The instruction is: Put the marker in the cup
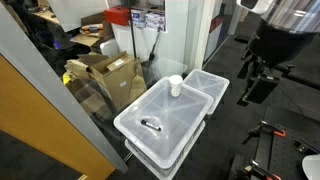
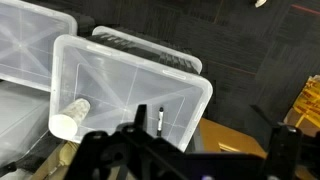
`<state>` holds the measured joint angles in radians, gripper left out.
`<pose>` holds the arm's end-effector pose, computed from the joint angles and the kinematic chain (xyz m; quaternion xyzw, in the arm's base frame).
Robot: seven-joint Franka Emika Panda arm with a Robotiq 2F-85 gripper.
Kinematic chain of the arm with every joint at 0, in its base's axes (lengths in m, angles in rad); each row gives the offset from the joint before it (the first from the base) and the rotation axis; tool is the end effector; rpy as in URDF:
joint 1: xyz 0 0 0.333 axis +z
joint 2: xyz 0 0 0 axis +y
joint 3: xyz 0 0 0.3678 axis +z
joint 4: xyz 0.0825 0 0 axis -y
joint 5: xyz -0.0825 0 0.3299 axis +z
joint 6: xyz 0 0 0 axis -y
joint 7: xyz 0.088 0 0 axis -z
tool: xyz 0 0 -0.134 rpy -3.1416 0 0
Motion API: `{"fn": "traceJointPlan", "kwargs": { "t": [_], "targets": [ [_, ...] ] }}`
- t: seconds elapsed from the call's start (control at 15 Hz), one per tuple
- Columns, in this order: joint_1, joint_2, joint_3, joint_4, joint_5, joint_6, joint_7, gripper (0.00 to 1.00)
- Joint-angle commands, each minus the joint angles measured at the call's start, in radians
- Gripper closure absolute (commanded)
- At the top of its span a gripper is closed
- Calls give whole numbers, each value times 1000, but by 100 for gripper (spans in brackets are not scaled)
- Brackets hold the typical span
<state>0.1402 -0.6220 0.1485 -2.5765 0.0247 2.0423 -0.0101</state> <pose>0.2757 0.0911 0.5049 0.9899 0.1317 0.0451 0.0265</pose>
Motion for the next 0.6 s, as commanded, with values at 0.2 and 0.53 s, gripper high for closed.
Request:
{"fn": "traceJointPlan", "kwargs": {
  "t": [0.2, 0.53],
  "targets": [
    [7, 1, -6, 2, -5, -2, 4, 0],
    [2, 17, -3, 5, -14, 21, 8, 0]
  ]
}}
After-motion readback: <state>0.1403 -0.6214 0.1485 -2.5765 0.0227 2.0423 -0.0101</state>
